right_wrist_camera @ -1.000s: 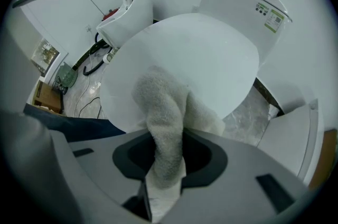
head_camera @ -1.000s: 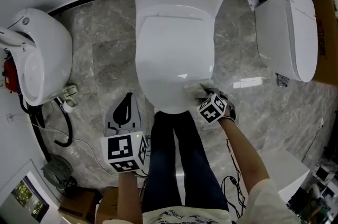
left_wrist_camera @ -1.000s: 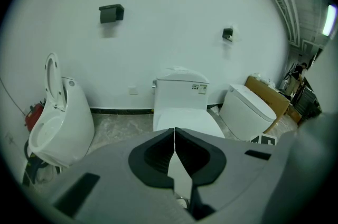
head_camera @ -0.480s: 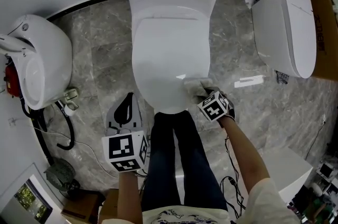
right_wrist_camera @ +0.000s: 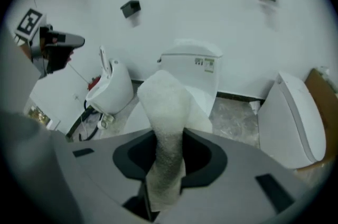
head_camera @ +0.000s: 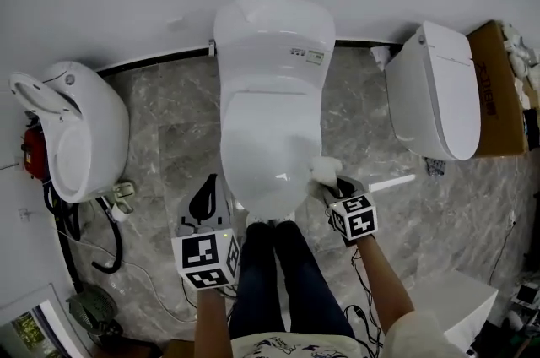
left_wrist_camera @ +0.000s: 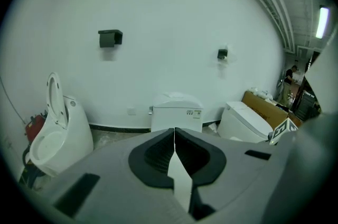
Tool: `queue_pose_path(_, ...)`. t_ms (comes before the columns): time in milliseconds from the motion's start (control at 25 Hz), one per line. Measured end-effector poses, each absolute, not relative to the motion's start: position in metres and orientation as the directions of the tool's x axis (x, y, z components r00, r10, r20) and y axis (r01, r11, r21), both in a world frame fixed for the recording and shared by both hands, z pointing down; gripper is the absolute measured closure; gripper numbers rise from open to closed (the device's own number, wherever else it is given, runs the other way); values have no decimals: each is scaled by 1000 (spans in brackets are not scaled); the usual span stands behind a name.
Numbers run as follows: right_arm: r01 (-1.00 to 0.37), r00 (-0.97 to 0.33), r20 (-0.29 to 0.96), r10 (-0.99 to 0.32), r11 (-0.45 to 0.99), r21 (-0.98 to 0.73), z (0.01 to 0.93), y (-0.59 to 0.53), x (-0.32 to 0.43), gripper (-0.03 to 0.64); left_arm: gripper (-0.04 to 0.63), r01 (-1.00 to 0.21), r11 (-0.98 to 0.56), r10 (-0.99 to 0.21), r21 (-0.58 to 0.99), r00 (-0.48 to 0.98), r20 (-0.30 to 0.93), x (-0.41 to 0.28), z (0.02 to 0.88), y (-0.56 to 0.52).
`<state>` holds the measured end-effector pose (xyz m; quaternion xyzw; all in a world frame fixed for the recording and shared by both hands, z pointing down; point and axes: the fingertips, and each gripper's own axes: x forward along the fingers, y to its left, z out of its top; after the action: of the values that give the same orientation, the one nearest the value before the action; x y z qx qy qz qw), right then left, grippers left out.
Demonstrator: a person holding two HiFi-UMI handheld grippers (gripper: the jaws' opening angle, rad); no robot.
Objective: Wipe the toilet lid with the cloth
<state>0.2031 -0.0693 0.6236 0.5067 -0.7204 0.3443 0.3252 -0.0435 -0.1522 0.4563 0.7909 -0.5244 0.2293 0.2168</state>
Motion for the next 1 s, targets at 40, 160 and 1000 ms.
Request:
queue_pose_path(40,-956,-280,791,-544,233,-177,601,-77,203,511,586,-928,-357,-739,104,348,577,-42,444,-153)
queue_pose_path(160,-957,-291,703,-648,213,-199,530,-101,197,511,586,-926,-364,-765,105,361,533,-39,405,-155)
queue_pose_path(1000,-954,-291,215,-932,265,-144,194,-157,164,511,586,-951,-308,-936,25,307,174,-67,164,-160)
